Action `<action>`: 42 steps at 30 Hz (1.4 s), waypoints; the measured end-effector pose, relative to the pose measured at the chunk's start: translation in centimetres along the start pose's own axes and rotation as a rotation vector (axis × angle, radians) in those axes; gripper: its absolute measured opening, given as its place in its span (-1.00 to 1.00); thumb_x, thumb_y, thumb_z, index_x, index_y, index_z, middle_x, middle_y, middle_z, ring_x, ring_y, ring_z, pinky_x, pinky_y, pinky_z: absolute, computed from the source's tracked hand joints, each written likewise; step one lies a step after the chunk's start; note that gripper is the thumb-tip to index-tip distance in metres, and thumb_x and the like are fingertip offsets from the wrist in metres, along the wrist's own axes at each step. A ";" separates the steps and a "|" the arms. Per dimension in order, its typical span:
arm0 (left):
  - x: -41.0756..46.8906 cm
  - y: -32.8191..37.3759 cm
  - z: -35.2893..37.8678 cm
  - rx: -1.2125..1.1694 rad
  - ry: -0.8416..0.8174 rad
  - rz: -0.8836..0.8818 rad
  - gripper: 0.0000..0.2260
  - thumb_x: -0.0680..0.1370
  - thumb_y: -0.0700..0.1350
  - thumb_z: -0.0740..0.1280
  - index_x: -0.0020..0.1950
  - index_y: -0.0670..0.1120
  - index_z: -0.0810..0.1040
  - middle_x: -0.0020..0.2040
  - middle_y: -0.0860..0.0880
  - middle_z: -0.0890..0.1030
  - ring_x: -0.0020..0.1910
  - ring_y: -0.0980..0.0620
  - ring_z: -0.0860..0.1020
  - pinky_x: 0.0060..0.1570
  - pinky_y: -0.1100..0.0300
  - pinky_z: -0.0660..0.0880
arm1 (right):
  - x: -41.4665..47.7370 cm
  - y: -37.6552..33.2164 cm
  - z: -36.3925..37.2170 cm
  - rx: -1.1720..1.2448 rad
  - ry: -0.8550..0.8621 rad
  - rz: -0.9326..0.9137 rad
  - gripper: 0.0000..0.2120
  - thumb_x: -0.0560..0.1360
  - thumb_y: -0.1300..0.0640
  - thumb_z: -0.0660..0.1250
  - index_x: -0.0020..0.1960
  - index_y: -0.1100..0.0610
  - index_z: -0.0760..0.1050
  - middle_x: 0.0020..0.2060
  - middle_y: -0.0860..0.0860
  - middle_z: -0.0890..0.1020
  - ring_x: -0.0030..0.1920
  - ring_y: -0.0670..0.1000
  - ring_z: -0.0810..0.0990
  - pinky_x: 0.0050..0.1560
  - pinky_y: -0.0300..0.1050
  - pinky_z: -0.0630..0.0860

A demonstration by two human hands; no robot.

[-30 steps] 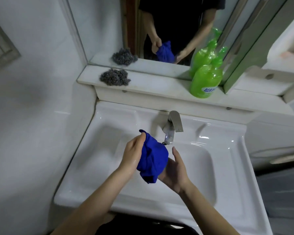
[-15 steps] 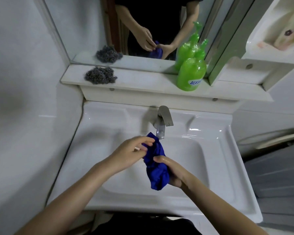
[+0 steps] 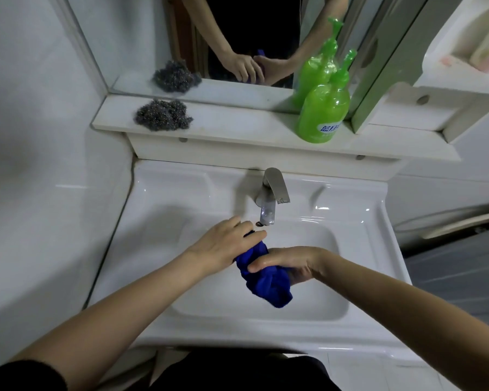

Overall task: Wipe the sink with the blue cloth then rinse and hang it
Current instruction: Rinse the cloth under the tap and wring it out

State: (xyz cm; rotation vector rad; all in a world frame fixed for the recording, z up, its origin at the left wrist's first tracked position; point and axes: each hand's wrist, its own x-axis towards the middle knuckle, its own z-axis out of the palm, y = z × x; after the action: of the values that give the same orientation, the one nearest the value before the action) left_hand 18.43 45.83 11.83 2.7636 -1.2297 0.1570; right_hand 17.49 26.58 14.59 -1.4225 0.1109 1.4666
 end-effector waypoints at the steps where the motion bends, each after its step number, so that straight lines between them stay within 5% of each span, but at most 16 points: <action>1: 0.0 0.0 0.1 0.016 -0.062 -0.030 -0.47 0.21 -0.32 0.50 0.13 -0.04 0.52 -0.14 -0.01 0.55 -0.25 -0.06 0.47 -0.41 0.14 0.46 | 0.1 -0.2 0.0 -0.072 0.025 0.017 -0.83 0.50 0.12 0.40 0.06 0.14 0.52 -0.12 0.01 0.66 -0.06 0.02 0.62 0.06 -0.09 0.53; 5: 0.5 0.2 -0.1 -0.051 -0.380 -0.200 -0.68 0.48 -0.25 0.32 0.21 -0.07 0.42 0.07 -0.04 0.55 0.02 -0.09 0.50 -0.17 0.09 0.43 | 0.4 -1.3 0.0 -0.549 0.237 0.036 -0.76 0.35 0.03 0.52 -0.11 0.14 0.56 -0.26 0.02 0.62 -0.20 0.04 0.59 -0.13 -0.12 0.50; 8: 1.3 0.6 -0.1 -0.130 -0.494 -0.285 -0.82 0.45 -0.17 0.36 0.02 -0.08 0.47 -0.09 -0.04 0.57 -0.12 -0.06 0.56 -0.25 0.13 0.40 | 1.3 -1.5 0.0 -0.846 0.370 0.025 -0.71 0.34 0.03 0.51 -0.05 0.12 0.52 -0.28 -0.02 0.60 -0.26 0.05 0.60 -0.33 -0.25 0.45; 11: 1.4 0.5 0.8 -0.389 -0.571 -0.465 -0.87 0.42 -0.20 0.33 -0.28 -0.08 0.41 -0.34 -0.03 0.49 -0.34 -0.03 0.50 -0.36 0.17 0.40 | 1.8 -1.4 -0.3 -1.103 0.494 -0.039 -0.63 0.32 0.02 0.50 0.07 0.07 0.48 -0.11 -0.02 0.65 -0.19 0.02 0.56 -0.24 -0.19 0.45; 17: 1.3 1.3 2.8 -0.948 -0.630 -0.841 -0.87 0.28 -0.26 0.40 -0.35 -0.15 0.45 -0.47 -0.06 0.49 -0.45 -0.07 0.43 -0.44 0.22 0.35 | 4.8 0.6 -1.6 -1.524 0.706 -0.254 -0.62 0.36 0.13 0.45 0.11 0.18 0.42 -0.04 0.08 0.63 -0.08 0.16 0.60 -0.24 -0.09 0.34; 21: 0.8 2.2 3.2 -1.387 -0.623 -1.107 -0.78 0.30 -0.27 0.40 -0.14 -0.19 0.42 -0.44 -0.07 0.39 -0.50 -0.01 0.30 -0.52 0.27 0.23 | 6.8 2.4 -2.4 -1.685 0.905 -0.502 -0.50 0.07 0.11 0.64 -0.17 0.17 0.41 -0.43 0.02 0.55 -0.47 0.07 0.50 -0.50 -0.18 0.15; 23: 0.5 2.8 3.6 -1.680 -0.642 -1.201 -0.83 0.36 -0.28 0.32 -0.11 -0.16 0.38 -0.46 -0.04 0.33 -0.53 0.06 0.23 -0.58 0.29 0.15 | 7.7 3.0 -2.6 -1.717 0.957 -0.589 -0.50 0.09 0.17 0.61 -0.18 0.16 0.33 -0.49 0.01 0.48 -0.52 0.06 0.42 -0.53 -0.19 0.13; 26: -0.2 3.3 4.1 -1.865 -0.659 -1.220 -0.86 0.41 -0.28 0.26 -0.19 -0.11 0.31 -0.46 -0.02 0.30 -0.51 0.09 0.21 -0.59 0.33 0.10 | 8.3 3.7 -3.3 -1.636 0.983 -0.790 -0.63 0.24 0.25 0.53 -0.15 0.16 0.35 -0.43 0.03 0.48 -0.45 0.07 0.40 -0.51 -0.14 0.29; 28: -0.3 3.0 4.2 -1.723 -0.650 -1.164 -0.81 0.35 -0.24 0.34 -0.16 -0.14 0.34 -0.42 -0.04 0.34 -0.50 0.05 0.24 -0.53 0.27 0.13 | 8.5 4.5 -3.3 -1.523 1.016 -0.850 -0.68 0.28 0.19 0.51 -0.10 0.15 0.41 -0.36 0.03 0.51 -0.40 0.08 0.42 -0.46 -0.12 0.34; 33: 0.1 1.4 2.9 -1.112 -0.502 -0.907 -0.72 0.29 -0.10 0.47 -0.11 -0.08 0.43 -0.27 0.01 0.49 -0.33 0.02 0.45 -0.37 0.18 0.41 | 6.3 4.6 -1.7 -1.085 0.980 -0.537 -0.67 0.27 0.01 0.48 -0.02 0.04 0.49 -0.25 -0.03 0.58 -0.27 0.07 0.52 -0.33 -0.06 0.50; 35: -0.2 0.8 2.2 -0.917 -0.338 -0.779 -0.51 0.29 -0.04 0.50 0.16 -0.02 0.45 0.00 0.03 0.55 -0.07 0.06 0.54 -0.13 0.20 0.50 | 5.1 3.8 -1.6 -0.716 0.824 -0.370 -0.72 0.29 0.07 0.48 -0.08 0.07 0.47 -0.26 -0.02 0.60 -0.27 0.02 0.52 -0.22 0.00 0.52; 37: -0.5 0.5 1.1 -0.752 -0.188 -0.651 -0.26 0.32 -0.01 0.49 0.46 0.07 0.27 0.32 0.01 0.40 0.26 0.05 0.45 0.15 0.17 0.48 | 3.7 3.0 -2.1 -0.348 0.669 -0.308 -0.72 0.28 0.15 0.51 -0.07 0.17 0.52 -0.27 0.05 0.63 -0.28 0.00 0.54 -0.17 0.01 0.56; 40: -1.2 1.0 -0.8 -0.540 -0.041 -0.439 -0.21 0.40 -0.10 0.43 0.56 0.13 0.15 0.53 0.01 0.13 0.47 0.03 0.22 0.32 0.12 0.41 | 1.2 1.8 -3.1 -0.007 0.416 -0.246 -0.63 0.32 0.10 0.52 0.03 0.28 0.55 -0.20 0.11 0.63 -0.24 0.03 0.58 -0.12 -0.09 0.54; 42: -1.7 1.4 -1.1 -0.379 0.034 -0.247 -0.21 0.38 -0.18 0.43 0.56 0.03 0.18 0.56 -0.09 0.11 0.49 -0.09 0.20 0.39 0.02 0.37 | -0.4 1.1 -3.2 0.153 0.201 -0.194 -0.60 0.37 0.05 0.44 0.10 0.27 0.50 -0.15 0.12 0.59 -0.27 0.01 0.55 -0.19 -0.16 0.52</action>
State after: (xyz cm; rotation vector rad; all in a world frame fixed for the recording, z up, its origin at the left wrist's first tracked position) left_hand 16.19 46.26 12.73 2.5347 -0.8004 -0.0467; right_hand 18.79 23.69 13.32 -1.4105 0.2006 1.1318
